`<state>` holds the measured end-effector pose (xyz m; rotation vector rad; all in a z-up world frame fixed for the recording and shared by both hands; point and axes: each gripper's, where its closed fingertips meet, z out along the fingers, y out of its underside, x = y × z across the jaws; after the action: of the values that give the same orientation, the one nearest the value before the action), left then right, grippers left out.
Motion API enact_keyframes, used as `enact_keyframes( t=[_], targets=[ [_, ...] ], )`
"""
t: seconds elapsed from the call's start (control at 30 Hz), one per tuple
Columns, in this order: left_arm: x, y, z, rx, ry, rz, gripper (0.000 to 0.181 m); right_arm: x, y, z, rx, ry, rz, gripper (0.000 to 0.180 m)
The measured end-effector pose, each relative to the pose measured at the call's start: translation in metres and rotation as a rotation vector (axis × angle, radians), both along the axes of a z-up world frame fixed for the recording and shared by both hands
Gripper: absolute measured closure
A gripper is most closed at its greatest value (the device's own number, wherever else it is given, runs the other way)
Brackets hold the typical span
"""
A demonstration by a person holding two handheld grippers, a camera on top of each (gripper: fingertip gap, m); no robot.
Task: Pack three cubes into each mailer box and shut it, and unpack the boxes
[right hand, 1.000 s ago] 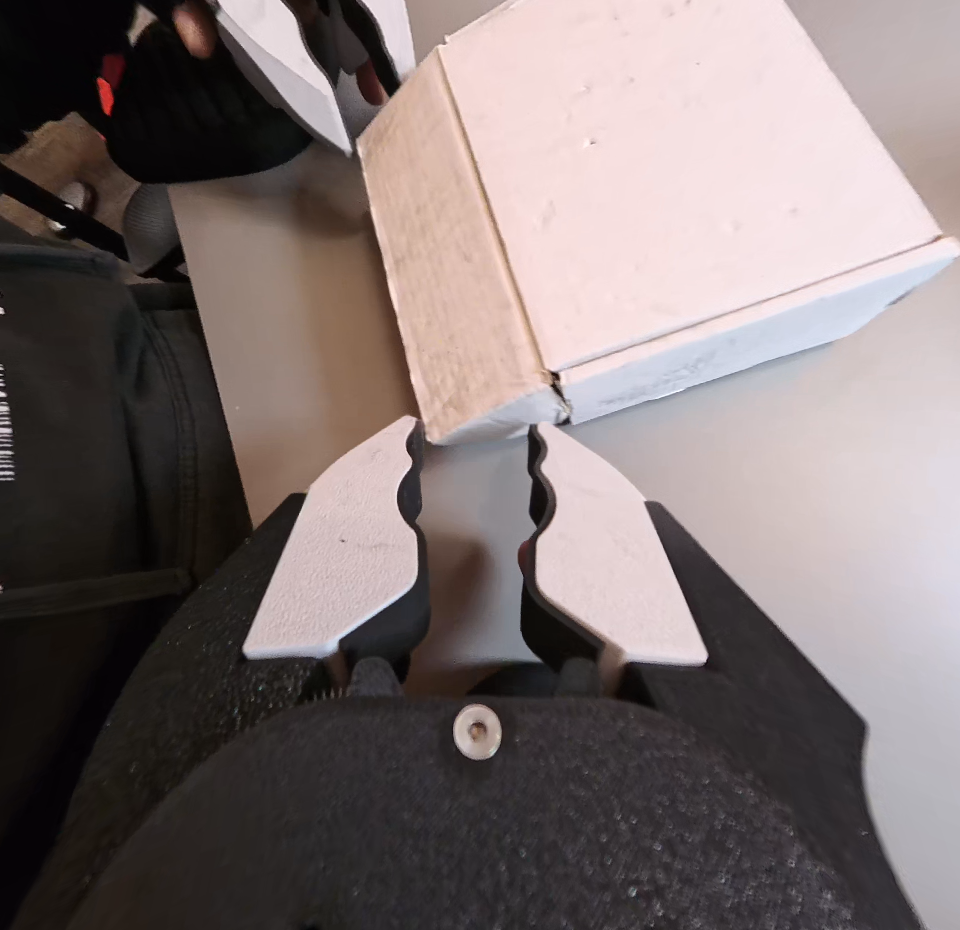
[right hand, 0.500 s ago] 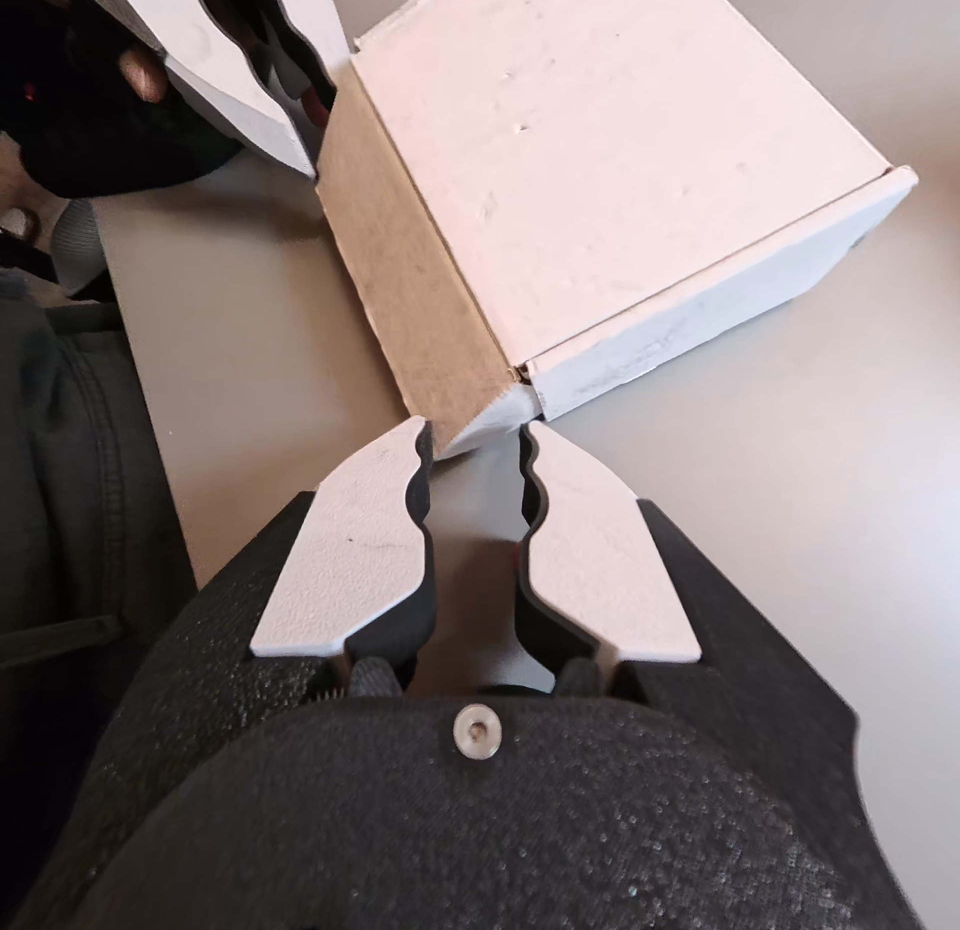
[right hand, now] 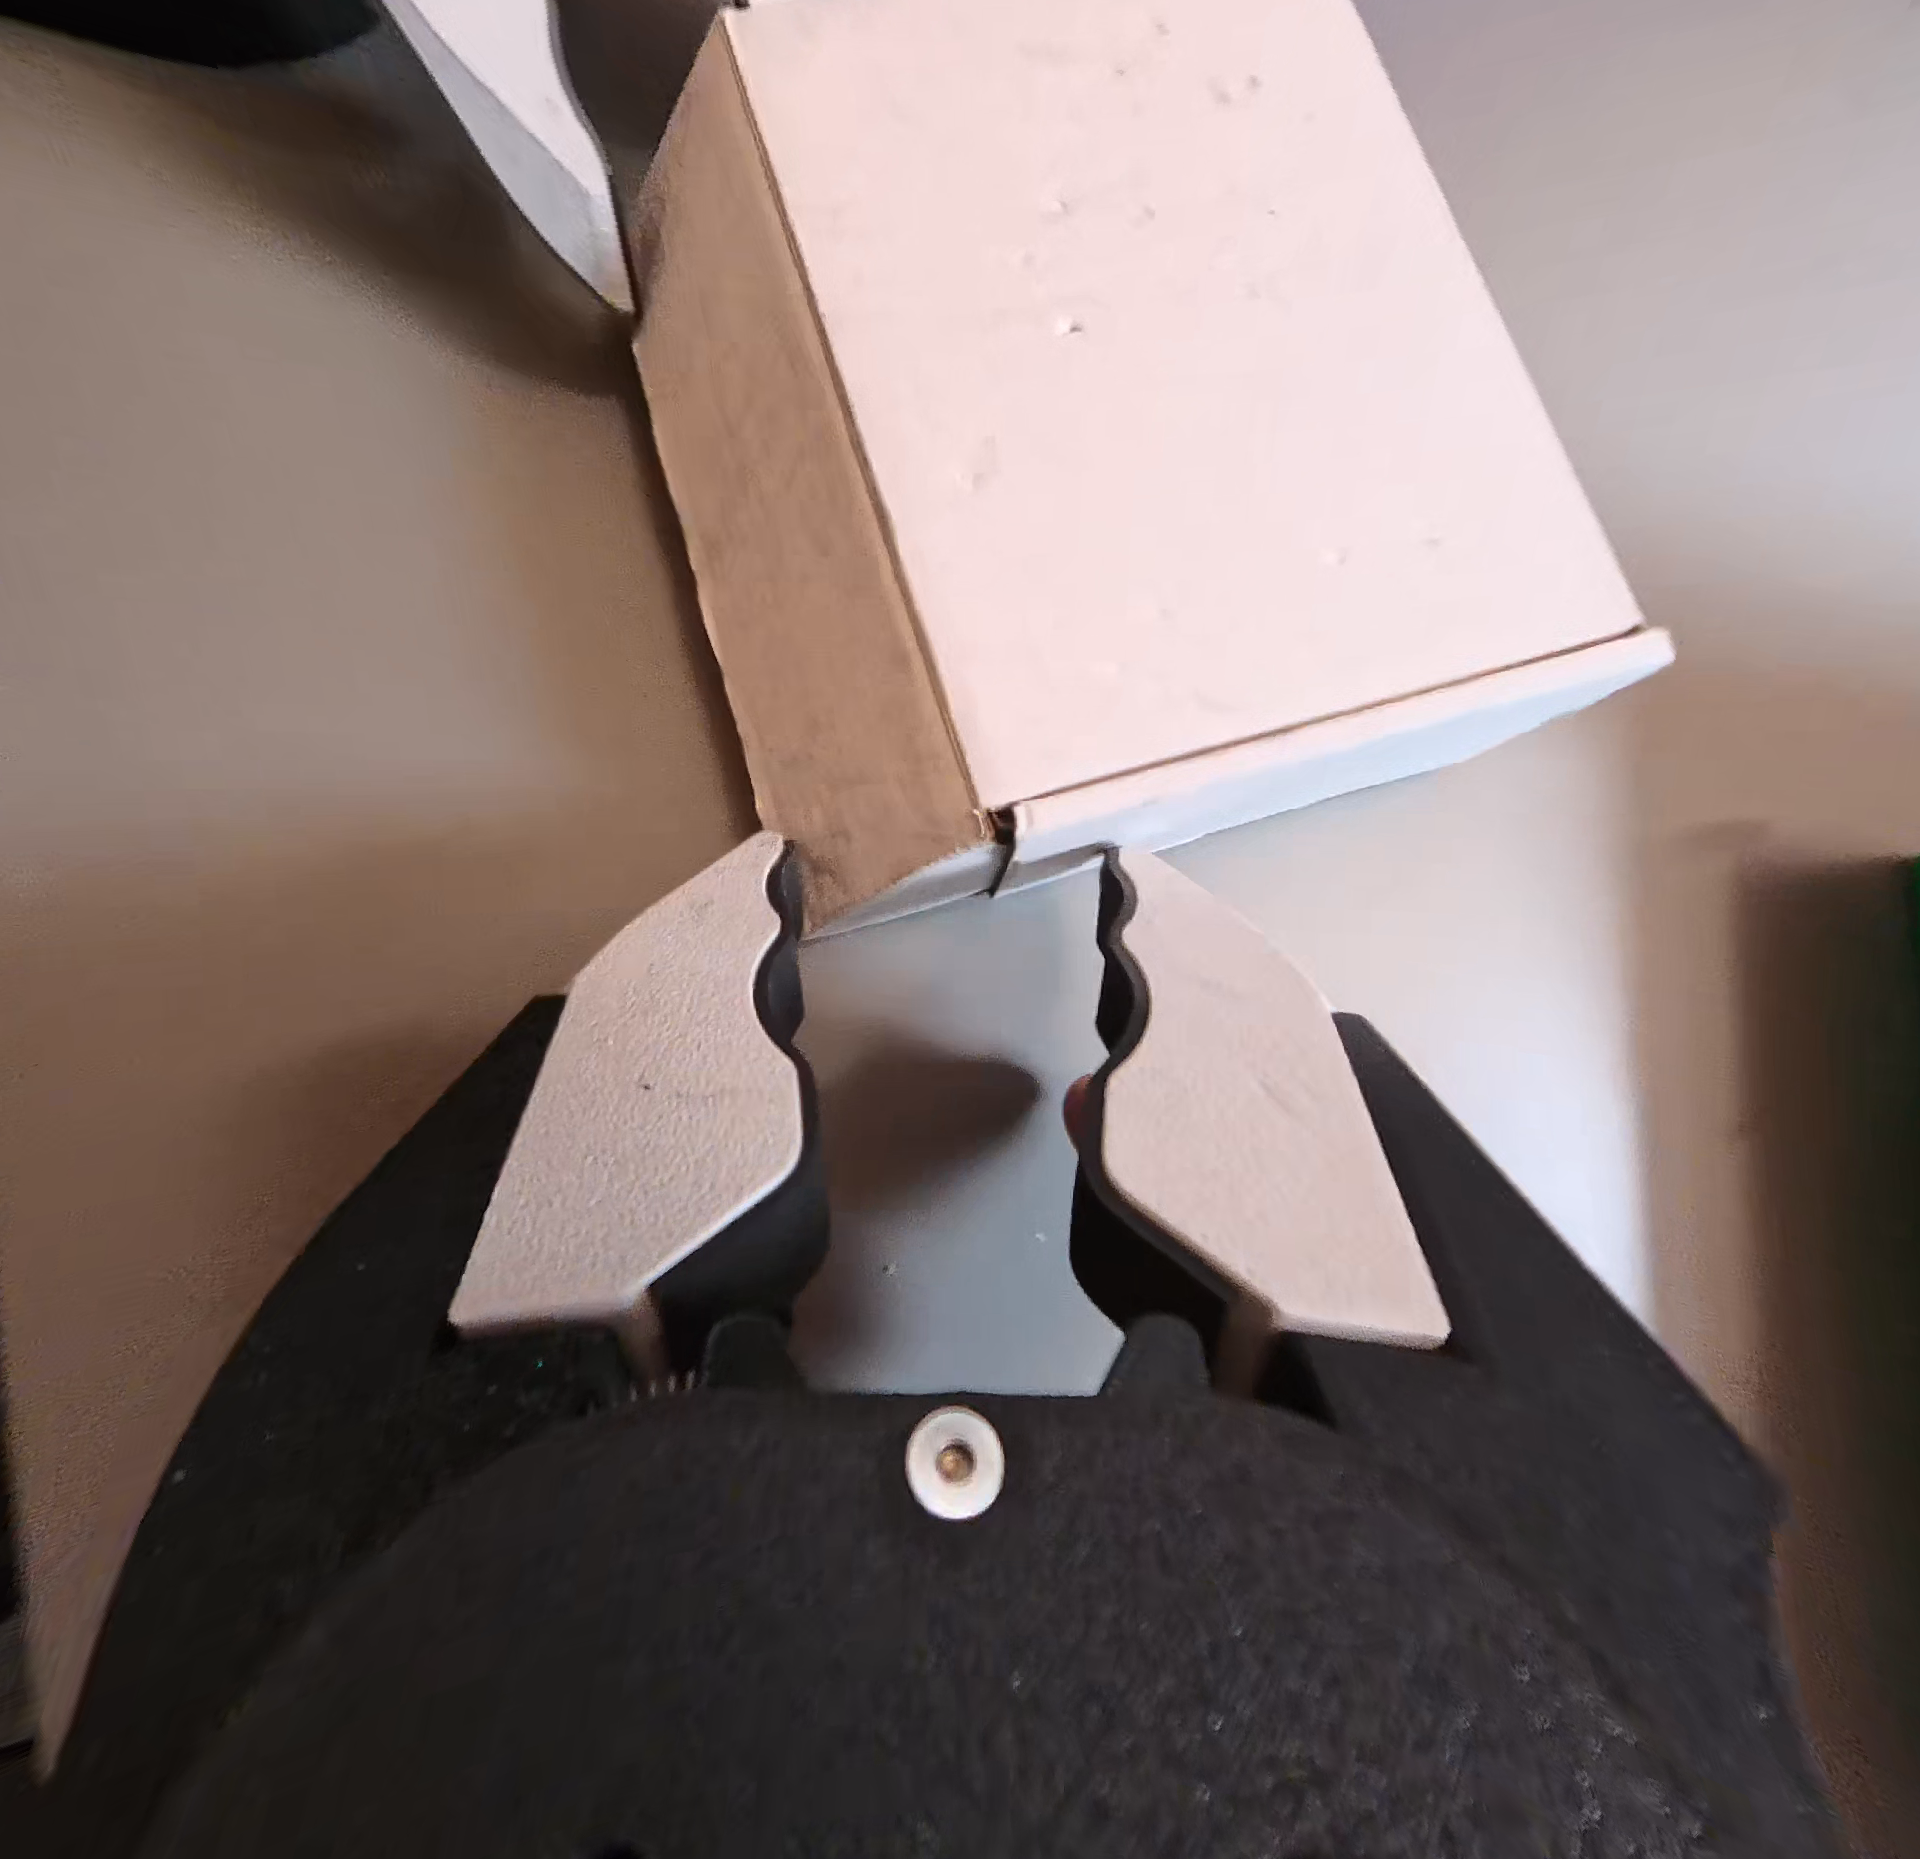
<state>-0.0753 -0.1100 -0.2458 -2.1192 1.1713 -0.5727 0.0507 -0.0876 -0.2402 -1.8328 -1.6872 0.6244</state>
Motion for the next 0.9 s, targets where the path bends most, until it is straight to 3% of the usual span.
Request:
enact_keyframes(
  t=[0.03,0.37,0.6,0.77,0.9],
  targets=[
    [-0.001,0.002,-0.001,0.019,0.012,-0.003,0.118,0.000,0.002,0.000,0.017,0.009,0.009,0.126],
    [-0.010,0.029,-0.005,0.286,0.114,0.000,0.145,-0.004,0.026,-0.003,0.326,0.011,-0.074,0.150],
    [-0.011,0.030,-0.005,0.302,0.109,0.010,0.147,-0.003,0.029,-0.003,0.349,0.009,-0.105,0.154],
    [-0.010,0.031,-0.005,0.234,0.072,0.050,0.143,-0.002,0.025,0.002,0.296,0.014,-0.124,0.150],
    [-0.011,0.028,-0.002,0.236,0.044,0.038,0.142,0.005,0.015,0.015,0.147,-0.045,-0.112,0.120]
  ],
)
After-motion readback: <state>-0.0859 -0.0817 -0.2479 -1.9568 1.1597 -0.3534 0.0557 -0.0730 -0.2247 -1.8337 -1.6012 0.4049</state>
